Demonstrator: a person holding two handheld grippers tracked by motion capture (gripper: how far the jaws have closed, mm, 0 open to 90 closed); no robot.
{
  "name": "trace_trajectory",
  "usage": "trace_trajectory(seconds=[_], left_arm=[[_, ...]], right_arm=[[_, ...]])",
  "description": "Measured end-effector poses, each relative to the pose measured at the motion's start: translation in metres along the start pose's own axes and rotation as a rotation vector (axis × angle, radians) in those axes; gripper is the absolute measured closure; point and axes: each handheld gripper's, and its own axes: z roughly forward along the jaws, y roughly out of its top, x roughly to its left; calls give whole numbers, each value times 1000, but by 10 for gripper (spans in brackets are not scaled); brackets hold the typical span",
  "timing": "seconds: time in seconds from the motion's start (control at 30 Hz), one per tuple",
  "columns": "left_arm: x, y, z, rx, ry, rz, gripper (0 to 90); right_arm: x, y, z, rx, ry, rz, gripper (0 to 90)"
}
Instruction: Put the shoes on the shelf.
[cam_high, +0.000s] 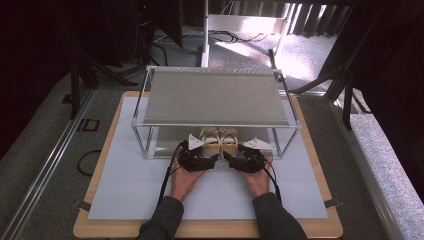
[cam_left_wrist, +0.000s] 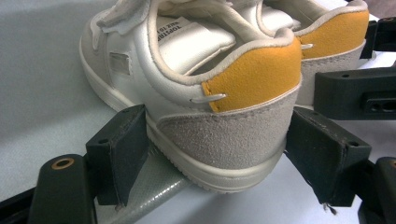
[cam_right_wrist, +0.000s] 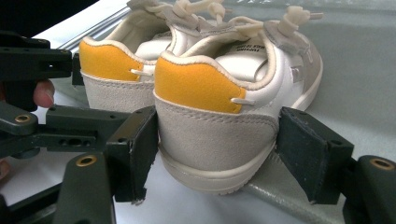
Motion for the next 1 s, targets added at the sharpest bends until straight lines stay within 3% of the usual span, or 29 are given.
trace_trajectory(seconds=[0.27, 0.47, 0.73, 0.93, 1.0], left_arm=[[4, 8, 1, -5, 7, 1, 235], [9, 9, 7, -9, 8, -22, 237], [10, 12, 14, 4, 23, -44, 240], [13, 12, 17, 14, 19, -31, 245], [14, 13, 20, 9, 29, -47, 248]], right_arm=[[-2, 7, 3, -12, -6, 1, 311], [-4, 10, 10, -14, -17, -12, 313], [-7, 12, 15, -3, -32, -29, 317], [-7, 11, 18, 6, -40, -34, 320], [-7, 12, 20, 10, -48, -44, 320]])
